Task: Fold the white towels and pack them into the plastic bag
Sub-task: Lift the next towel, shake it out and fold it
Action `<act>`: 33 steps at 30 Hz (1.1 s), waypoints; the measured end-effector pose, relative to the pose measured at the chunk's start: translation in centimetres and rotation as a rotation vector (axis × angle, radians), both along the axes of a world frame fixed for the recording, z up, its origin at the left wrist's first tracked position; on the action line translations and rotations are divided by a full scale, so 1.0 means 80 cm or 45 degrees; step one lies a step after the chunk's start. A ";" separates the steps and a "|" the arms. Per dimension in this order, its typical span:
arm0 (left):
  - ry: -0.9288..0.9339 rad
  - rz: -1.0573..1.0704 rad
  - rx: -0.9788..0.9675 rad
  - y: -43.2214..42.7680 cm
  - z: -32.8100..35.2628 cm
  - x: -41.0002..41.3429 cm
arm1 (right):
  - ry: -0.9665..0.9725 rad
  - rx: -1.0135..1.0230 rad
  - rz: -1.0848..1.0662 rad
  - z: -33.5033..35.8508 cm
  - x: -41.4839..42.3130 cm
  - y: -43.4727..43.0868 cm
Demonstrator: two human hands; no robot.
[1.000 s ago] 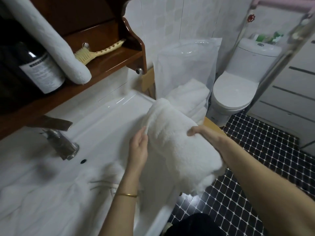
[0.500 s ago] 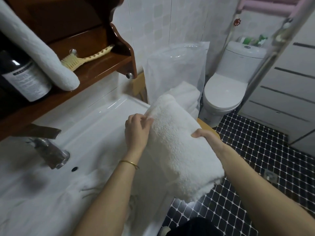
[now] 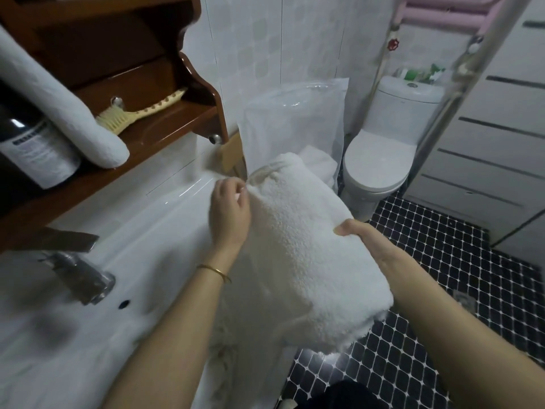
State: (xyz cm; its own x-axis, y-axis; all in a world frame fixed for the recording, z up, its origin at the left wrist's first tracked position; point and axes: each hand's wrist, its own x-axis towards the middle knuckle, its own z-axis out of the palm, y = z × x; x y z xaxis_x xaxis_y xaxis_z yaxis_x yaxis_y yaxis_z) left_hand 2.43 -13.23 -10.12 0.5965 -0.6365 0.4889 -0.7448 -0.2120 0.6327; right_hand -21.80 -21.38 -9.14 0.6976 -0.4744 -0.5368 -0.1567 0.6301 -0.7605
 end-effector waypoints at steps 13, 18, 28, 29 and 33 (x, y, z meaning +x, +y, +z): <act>2.056 -0.136 0.163 0.013 -0.005 -0.074 | -0.011 -0.088 -0.155 0.007 0.016 0.010; 2.148 -0.273 -0.169 0.016 -0.002 -0.077 | 0.010 -0.134 -0.102 0.012 0.020 0.005; 2.059 -0.481 -0.245 -0.015 0.031 -0.085 | 0.066 -0.208 0.125 0.054 0.016 -0.048; 2.026 -0.501 -0.269 -0.023 0.040 -0.083 | -0.005 -0.150 0.079 0.048 0.013 -0.049; 1.876 -0.568 -0.254 -0.053 0.072 -0.077 | -0.286 0.008 -0.055 0.034 0.016 -0.056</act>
